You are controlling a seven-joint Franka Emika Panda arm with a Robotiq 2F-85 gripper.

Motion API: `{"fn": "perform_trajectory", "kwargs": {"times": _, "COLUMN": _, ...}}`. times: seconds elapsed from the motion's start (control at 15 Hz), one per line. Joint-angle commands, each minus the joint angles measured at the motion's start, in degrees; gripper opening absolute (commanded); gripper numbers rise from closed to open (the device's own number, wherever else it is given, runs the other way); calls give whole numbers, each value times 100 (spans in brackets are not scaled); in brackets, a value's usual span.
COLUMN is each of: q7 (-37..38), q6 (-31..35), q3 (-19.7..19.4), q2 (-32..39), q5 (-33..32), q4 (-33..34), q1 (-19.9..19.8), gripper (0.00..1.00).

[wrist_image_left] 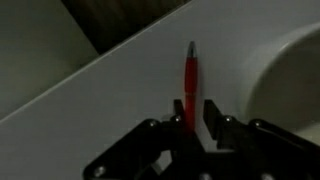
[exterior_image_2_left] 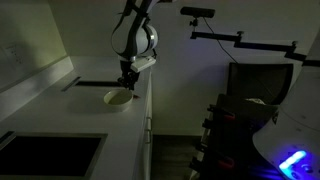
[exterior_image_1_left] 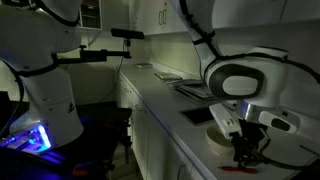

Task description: Take the pen out of the white bowl and place it on the table

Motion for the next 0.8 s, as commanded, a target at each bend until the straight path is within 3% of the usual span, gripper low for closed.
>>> {"fn": "perform_trajectory", "kwargs": {"times": 0.0, "q7": -39, "q6": -161, "q3": -56, "q2": -144, "q5": 28, "q4": -62, "q1": 60, "gripper": 62}}
{"fn": "perform_trajectory", "kwargs": {"times": 0.33, "q7": -37, "q6": -339, "q3": -84, "q2": -566, "q5": -7, "q4": -259, "q1": 89, "gripper": 99}}
{"fn": "perform_trajectory", "kwargs": {"times": 0.73, "q7": -24, "q6": -784, "q3": -134, "q2": -1303, "q5": -107, "q4": -546, "q1": 214, "gripper": 100}}
